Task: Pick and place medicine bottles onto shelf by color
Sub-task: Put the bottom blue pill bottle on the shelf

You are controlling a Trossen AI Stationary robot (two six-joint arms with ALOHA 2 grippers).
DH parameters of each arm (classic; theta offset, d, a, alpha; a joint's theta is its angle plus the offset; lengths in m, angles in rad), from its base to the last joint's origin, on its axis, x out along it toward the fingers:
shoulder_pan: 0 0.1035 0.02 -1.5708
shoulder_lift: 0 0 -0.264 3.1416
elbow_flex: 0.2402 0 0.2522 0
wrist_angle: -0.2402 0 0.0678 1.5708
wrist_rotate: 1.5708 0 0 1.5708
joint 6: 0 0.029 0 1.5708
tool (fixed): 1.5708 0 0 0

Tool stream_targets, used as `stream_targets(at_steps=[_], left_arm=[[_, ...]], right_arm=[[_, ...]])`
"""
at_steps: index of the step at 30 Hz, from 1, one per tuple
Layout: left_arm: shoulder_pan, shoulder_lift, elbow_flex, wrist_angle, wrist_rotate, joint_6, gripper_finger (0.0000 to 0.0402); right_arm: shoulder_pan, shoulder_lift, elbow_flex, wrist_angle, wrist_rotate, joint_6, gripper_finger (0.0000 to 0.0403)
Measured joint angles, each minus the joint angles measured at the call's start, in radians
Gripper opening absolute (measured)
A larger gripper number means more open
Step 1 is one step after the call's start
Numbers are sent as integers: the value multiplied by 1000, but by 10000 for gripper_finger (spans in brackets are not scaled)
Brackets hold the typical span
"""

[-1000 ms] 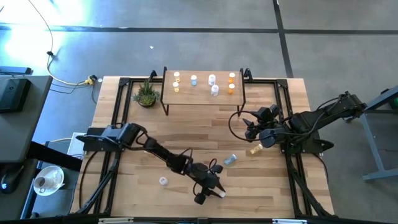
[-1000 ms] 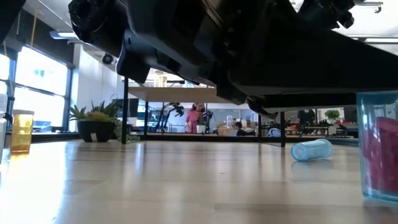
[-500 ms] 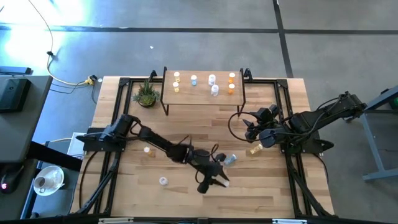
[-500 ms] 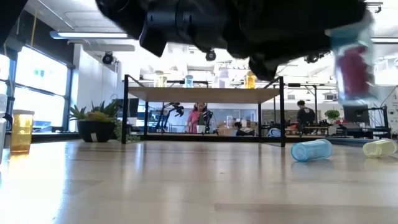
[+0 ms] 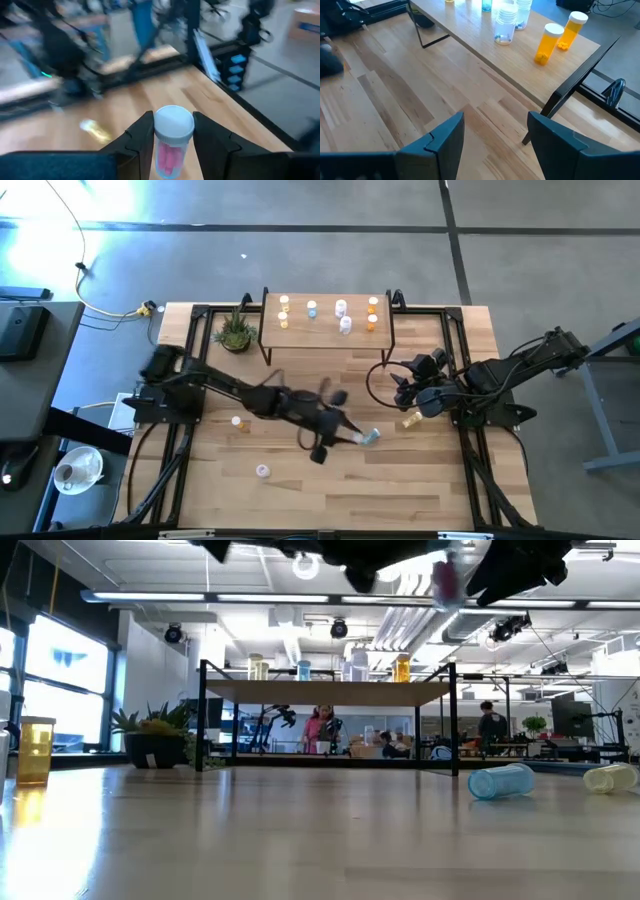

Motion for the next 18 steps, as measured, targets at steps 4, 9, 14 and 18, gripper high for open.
stream_targets(at_steps=[4,9,14,18], left_arm=[[24,-150,-168,81,-118,-7,109],[81,-324,-364,161,-275,-33,109],[163,-443,-450,167,-376,-8,109],[260,-485,-456,169,-383,18,108]], right_arm=[[0,0,0,-4,0,0,209],[0,0,0,-5,0,0,209],[0,0,0,-5,0,0,209],[0,0,0,-2,1,2,209]])
